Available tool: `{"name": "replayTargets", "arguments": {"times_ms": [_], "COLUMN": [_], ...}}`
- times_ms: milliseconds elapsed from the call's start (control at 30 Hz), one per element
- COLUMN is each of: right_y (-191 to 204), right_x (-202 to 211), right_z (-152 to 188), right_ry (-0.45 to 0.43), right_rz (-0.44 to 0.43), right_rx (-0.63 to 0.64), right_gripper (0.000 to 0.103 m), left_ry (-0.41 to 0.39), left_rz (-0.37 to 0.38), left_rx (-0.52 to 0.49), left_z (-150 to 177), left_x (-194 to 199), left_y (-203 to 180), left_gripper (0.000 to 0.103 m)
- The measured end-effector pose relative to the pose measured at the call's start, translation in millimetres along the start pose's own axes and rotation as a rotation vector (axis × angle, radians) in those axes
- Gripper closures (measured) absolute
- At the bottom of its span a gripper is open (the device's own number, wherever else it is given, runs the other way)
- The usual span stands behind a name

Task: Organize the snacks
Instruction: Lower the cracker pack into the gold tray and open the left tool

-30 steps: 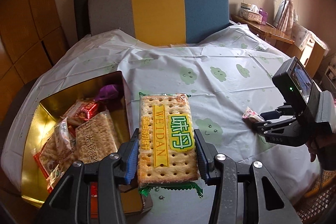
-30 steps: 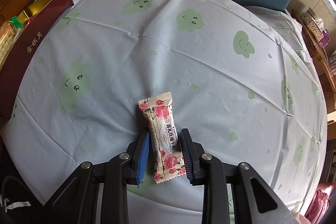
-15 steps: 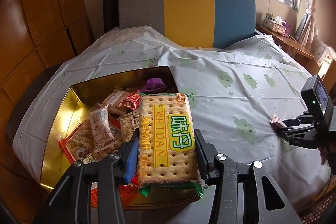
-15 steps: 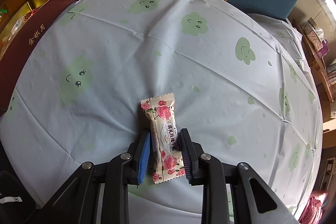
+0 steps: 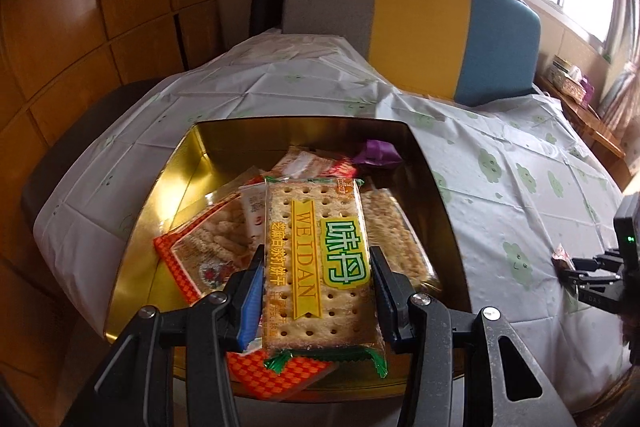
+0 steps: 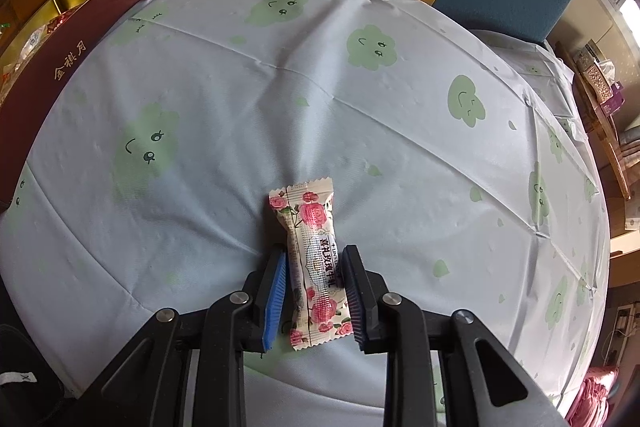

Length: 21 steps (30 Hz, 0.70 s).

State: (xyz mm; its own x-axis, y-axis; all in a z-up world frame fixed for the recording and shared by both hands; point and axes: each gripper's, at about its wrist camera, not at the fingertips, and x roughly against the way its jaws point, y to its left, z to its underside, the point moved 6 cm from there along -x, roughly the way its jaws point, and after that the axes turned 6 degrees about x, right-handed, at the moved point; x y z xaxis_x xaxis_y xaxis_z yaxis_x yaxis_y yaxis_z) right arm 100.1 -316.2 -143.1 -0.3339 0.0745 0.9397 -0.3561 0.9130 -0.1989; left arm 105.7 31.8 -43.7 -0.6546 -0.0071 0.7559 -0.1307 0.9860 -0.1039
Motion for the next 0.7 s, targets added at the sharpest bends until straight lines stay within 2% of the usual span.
{"name": "replayTargets", "arguments": {"times_ms": [167,300,500,567,700], "right_y": [2.9,6.4,10.3,11.2,12.7], "right_x": [0.9,-0.5,-0.9,-1.4,-2.4], "right_z": [0.2,0.4,0.4,0.3,-0.3], "right_ry": [-0.001,-0.002,-0.003,-0.002,-0.002], "right_rz": [0.006,0.013,0.023,0.023,0.024], "right_rx": [0.011,0.025,0.039,0.039,0.039], "right_gripper": [0.076,0.076,0.076,0.076,0.076], "left_ry": [0.017,0.029,0.072,0.088,0.113], "left_rz": [-0.016,-0.001,0.06,0.072,0.029], "left_rx": [0.139,0.194,0.205,0.206,0.171], "left_z": [-7.2,-3.7,-5.0,-3.4,6.7], "left_x": [-0.6,-2.9,-19.6,-28.2,-40.0], "left_y": [57.2,75.7,53.1,46.0,39.7], "left_gripper": [0.055,0.055,0.055,0.05,0.049]}}
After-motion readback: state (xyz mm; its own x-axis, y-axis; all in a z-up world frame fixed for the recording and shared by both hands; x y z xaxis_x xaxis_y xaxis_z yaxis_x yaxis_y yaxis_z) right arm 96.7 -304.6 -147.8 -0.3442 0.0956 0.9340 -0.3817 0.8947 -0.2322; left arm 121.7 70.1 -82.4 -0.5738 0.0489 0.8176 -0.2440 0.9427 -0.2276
